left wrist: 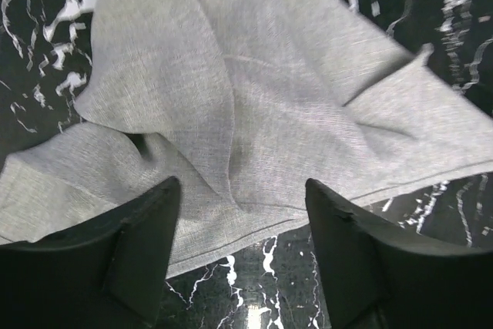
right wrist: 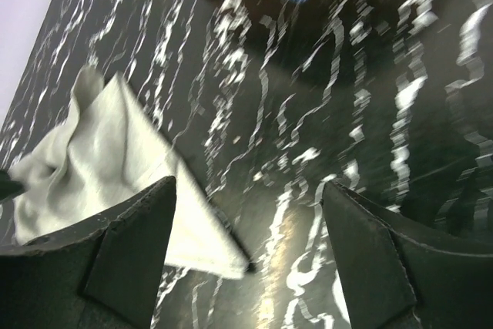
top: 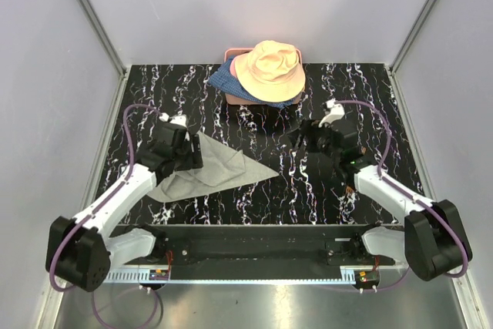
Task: Fold the napkin, place the utensils inside, and roll it up
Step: Flatten the napkin out
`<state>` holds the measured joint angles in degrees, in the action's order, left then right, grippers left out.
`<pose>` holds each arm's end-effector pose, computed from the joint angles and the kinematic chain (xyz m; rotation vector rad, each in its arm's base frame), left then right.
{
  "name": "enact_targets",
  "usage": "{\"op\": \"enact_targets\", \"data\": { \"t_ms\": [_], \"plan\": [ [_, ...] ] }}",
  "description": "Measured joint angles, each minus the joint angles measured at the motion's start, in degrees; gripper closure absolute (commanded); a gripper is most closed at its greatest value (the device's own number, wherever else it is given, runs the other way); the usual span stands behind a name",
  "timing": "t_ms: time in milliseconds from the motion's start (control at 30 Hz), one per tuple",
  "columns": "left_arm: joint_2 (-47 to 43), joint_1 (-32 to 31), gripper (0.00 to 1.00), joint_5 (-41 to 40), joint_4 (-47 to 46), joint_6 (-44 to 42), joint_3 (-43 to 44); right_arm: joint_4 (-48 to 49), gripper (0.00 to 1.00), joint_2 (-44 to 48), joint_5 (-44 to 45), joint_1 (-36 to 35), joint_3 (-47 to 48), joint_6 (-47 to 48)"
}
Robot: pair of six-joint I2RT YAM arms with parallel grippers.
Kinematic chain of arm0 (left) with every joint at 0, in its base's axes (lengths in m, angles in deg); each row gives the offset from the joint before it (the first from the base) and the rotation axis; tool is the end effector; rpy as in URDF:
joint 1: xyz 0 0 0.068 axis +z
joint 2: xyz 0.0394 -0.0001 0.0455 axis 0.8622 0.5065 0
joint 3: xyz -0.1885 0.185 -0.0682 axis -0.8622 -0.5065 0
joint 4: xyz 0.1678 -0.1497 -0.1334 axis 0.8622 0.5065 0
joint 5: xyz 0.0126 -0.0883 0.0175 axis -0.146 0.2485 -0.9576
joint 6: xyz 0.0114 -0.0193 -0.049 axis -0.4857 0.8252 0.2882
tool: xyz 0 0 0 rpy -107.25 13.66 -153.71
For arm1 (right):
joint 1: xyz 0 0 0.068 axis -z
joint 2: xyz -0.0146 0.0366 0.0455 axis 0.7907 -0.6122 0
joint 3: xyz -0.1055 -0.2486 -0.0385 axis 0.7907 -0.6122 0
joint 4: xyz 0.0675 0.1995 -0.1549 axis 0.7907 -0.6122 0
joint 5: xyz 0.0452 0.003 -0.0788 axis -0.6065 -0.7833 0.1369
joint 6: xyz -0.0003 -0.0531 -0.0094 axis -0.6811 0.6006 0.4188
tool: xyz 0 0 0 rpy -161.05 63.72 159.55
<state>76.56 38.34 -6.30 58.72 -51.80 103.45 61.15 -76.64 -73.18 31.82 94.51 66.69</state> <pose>0.2048 -0.0752 0.2416 -0.1081 2.4220 -0.2279 0.2443 0.0965 0.2371 -0.0582 1.9484 0.6434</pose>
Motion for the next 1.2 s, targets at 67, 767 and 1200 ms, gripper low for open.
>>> {"op": "enact_targets", "data": {
  "t_ms": [67,767,1200],
  "plan": [
    [2.8,-0.37,0.4,-1.07,-0.37,0.11,-0.24,-0.09,0.15,-1.2,0.04,-1.75,-0.02,-1.11],
    [18.64,-0.5,1.0,-4.39,-7.76,-0.94,0.15,-1.16,0.17,-14.16,-0.87,-11.87,2.25,-4.63],
    [-6.58,-0.46,1.0,-5.09,-2.32,-1.9,13.79,-1.6,0.18,-22.03,-2.05,-17.42,11.45,-4.9]
  ]
}}
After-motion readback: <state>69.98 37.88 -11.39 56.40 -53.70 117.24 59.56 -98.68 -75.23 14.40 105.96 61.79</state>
